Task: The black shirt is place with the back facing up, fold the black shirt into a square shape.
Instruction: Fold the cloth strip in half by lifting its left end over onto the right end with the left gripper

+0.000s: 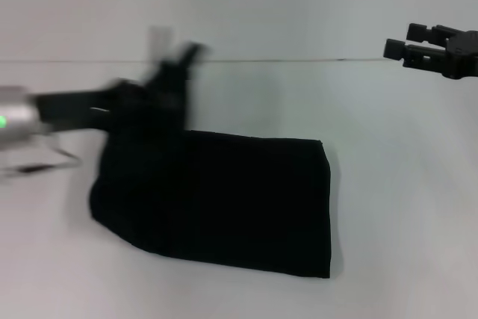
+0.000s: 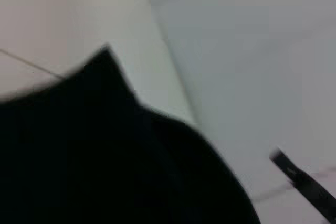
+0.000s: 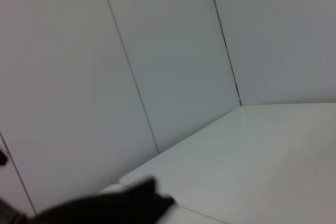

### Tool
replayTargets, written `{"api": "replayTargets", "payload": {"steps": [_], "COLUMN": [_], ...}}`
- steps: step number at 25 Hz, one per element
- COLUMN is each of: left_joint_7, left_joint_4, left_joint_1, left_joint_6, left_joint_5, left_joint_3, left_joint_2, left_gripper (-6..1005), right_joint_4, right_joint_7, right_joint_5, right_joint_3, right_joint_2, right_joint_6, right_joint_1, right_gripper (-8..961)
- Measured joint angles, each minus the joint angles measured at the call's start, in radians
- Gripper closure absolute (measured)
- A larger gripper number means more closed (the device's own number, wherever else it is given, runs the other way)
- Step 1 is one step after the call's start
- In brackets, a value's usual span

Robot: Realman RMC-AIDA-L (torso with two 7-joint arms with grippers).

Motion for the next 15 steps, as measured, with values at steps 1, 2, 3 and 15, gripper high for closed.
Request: {"api": "replayTargets", "payload": {"steps": [1, 2, 3, 15], "left_joint_7": [0.030, 0.058, 0.098, 0.753], "left_joint_4": [-0.024, -0.048, -0.092, -0.573], "left_joint_1": [-0.008, -0.012, -0.014, 0.063], "left_joint_6": [-0.007, -0.016, -0.033, -0.016], "left_joint_5": [-0.021, -0.035, -0.049, -0.129], "left_joint_3": [0.022, 0.035, 0.052, 0.071], "left_joint_2": [-0.037, -0.059, -0.075, -0.080], "left_gripper": [908, 908, 909, 867], "right_joint_4": [0.000, 0.000, 0.000, 0.000], "right_joint_7": [0.000, 0.000, 0.000, 0.005], "right_joint_5": [0.000, 0.000, 0.000, -0.003], "right_joint_3": [0.002, 0.004, 0.006, 0.018], "right_joint_2": [-0.002, -0.005, -0.007, -0.016], "right_joint_6": [-0.003, -0.005, -0.009, -0.024], "right_joint_1": [-0.004, -0.007, -0.010, -0.038], "right_gripper": [55, 55, 55, 55]}}
